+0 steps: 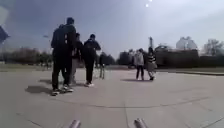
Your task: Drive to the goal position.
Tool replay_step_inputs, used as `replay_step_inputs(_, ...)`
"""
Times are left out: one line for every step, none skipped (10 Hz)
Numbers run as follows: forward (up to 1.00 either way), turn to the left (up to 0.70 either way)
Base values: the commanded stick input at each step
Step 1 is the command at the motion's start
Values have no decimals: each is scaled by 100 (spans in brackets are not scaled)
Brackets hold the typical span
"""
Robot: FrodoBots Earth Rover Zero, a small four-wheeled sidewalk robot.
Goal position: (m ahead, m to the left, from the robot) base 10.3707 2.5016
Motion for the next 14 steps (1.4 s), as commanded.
replay_step_inputs(85, -14)
replay_step_inputs(85, 1)
replay_step_inputs(85, 1)
replay_step_inputs(85, 1)
replay_step_inputs(85, 1)
replay_step_inputs(85, 1)
replay_step_inputs(85, 1)
replay_step_inputs(85, 1)
replay_step_inputs(85, 1)
replay_step_inputs(85, 1)
replay_step_inputs(85, 1)
replay_step_inputs(85, 1)
replay_step_inputs(85, 1)
replay_step_inputs(85, 1)
